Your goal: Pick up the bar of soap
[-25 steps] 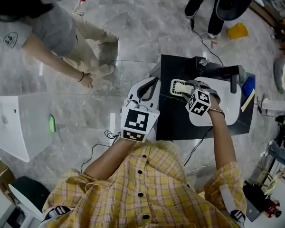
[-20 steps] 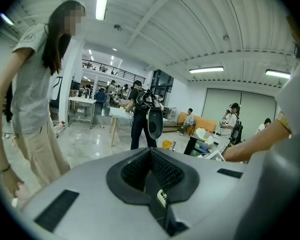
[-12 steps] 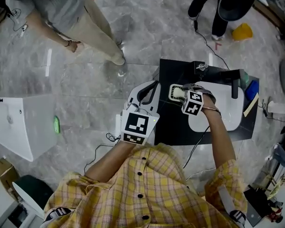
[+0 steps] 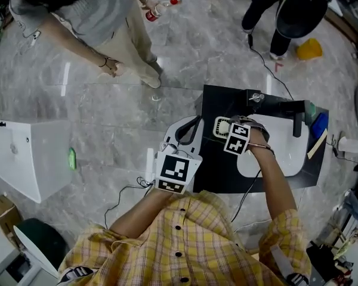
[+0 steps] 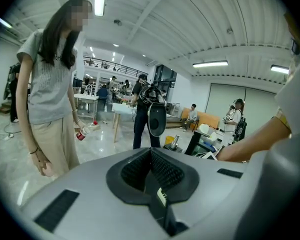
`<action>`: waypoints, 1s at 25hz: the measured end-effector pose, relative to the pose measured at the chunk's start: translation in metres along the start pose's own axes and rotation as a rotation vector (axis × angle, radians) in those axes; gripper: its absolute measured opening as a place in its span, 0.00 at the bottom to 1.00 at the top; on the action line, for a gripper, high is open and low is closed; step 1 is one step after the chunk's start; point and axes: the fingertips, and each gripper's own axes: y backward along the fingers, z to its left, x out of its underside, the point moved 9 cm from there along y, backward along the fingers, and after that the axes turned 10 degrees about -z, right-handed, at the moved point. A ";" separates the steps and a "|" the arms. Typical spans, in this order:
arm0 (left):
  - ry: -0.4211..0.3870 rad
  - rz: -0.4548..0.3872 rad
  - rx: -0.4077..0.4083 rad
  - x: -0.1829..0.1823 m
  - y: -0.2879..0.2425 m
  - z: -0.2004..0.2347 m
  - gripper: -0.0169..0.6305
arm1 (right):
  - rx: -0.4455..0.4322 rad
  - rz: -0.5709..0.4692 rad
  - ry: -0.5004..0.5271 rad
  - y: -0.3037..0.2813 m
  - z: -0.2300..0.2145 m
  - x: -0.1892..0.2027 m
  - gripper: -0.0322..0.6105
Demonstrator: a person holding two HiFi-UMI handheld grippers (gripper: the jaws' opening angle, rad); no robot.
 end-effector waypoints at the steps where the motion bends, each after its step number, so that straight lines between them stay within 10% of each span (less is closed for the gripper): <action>1: 0.002 -0.001 -0.001 0.001 -0.001 -0.001 0.04 | -0.001 0.004 -0.003 -0.001 0.000 0.000 0.36; 16: 0.012 -0.003 -0.033 0.010 0.000 -0.001 0.04 | 0.018 -0.052 0.008 0.007 0.009 0.003 0.36; 25: -0.036 -0.012 -0.016 -0.002 0.003 -0.015 0.04 | 0.170 -0.304 -0.221 0.052 0.017 -0.001 0.36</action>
